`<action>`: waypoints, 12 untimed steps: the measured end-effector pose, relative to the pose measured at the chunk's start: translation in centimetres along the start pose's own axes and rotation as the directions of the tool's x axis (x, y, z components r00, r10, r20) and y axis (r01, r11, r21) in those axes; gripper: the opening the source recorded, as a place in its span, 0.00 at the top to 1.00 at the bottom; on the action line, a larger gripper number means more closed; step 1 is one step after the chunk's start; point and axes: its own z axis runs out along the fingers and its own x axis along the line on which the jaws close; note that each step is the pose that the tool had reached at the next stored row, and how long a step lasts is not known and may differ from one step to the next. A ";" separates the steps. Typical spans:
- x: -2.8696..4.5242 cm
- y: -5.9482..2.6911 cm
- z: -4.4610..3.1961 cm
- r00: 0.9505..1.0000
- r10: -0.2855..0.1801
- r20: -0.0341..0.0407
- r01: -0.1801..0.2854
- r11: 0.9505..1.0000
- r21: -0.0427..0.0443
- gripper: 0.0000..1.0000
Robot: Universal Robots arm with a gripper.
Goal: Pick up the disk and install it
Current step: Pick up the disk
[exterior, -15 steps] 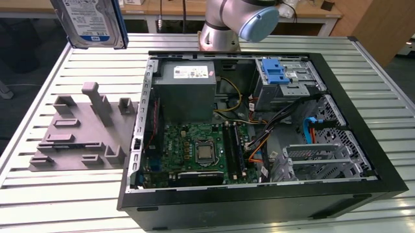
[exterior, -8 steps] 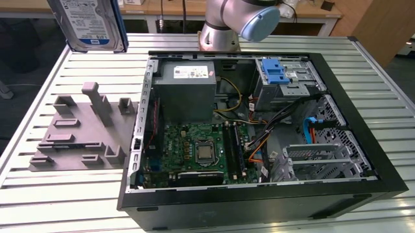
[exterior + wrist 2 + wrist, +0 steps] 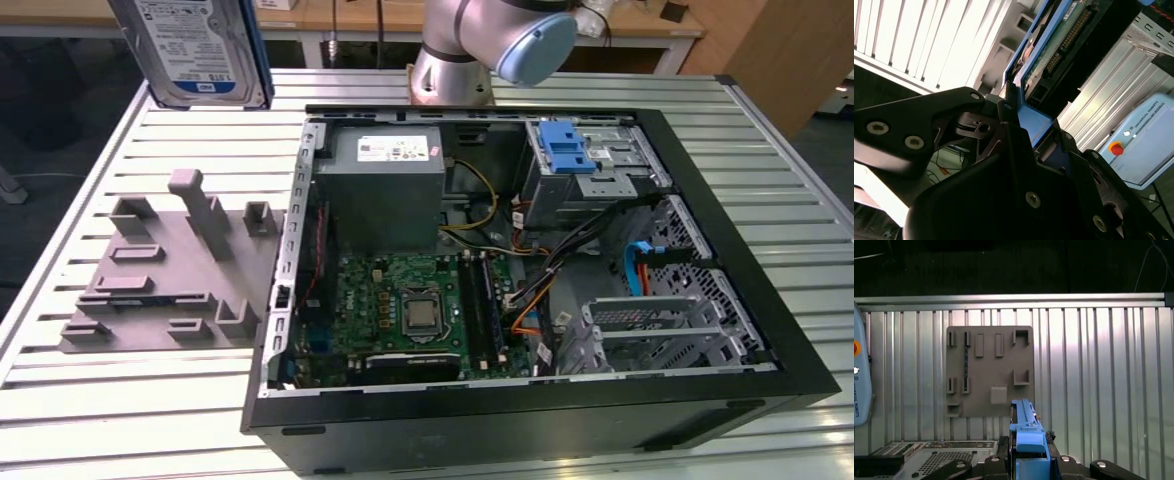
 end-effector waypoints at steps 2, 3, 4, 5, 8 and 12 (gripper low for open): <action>-0.01 -0.18 -0.01 1.000 0.000 0.000 0.000 1.000 0.000 0.64; -0.01 -0.23 0.00 1.000 0.000 0.000 0.000 1.000 0.000 0.64; -0.01 -0.25 -0.01 1.000 0.000 0.000 0.000 1.000 0.000 0.64; -0.01 -0.25 0.00 1.000 0.000 0.000 0.000 1.000 0.000 0.64; -0.01 -0.30 -0.01 1.000 0.000 0.000 0.000 1.000 0.000 0.64; -0.01 -0.39 -0.01 1.000 0.000 0.000 0.000 1.000 0.000 0.64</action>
